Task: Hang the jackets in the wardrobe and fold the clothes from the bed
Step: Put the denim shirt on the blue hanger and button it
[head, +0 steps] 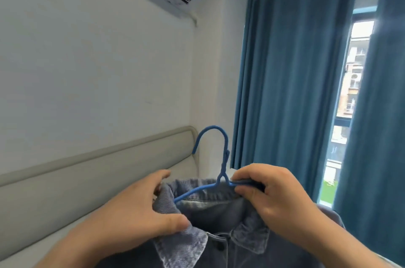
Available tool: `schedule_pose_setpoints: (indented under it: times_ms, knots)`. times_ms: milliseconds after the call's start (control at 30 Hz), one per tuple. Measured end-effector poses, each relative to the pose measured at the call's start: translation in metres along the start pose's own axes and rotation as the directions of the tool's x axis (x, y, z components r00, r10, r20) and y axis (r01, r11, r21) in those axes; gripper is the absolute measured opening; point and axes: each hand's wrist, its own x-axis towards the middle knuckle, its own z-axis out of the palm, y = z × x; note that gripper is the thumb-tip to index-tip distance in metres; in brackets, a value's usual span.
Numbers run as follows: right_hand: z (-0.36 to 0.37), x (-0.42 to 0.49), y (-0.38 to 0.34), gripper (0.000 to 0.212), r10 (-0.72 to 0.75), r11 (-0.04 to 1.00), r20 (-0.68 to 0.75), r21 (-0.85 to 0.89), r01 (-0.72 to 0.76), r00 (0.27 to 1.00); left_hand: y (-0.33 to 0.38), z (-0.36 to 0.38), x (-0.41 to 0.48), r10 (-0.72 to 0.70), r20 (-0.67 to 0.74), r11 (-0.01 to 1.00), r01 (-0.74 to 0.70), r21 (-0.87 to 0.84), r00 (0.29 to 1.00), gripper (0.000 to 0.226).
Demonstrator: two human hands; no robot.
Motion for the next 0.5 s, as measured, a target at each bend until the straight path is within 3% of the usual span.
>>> schedule_pose_setpoints:
  times_ms: [67,233,500]
  knots:
    - [-0.005,-0.001,0.003,0.043,-0.019,0.999,-0.013,0.030,0.020,1.000,0.009,-0.003,-0.012,-0.045,0.034,0.999,0.044,0.019,0.998,0.057]
    - [-0.022,-0.010,0.015,0.037,-0.107,0.986,0.043,0.134,0.101,0.993,0.040,0.006,-0.041,-0.129,-0.280,0.977,0.171,0.131,0.951,0.048]
    - [-0.024,-0.024,0.000,0.026,-0.275,0.926,0.030,0.279,0.257,0.961,0.091,0.014,-0.113,-0.251,-0.487,0.908,0.378,0.183,0.837,0.035]
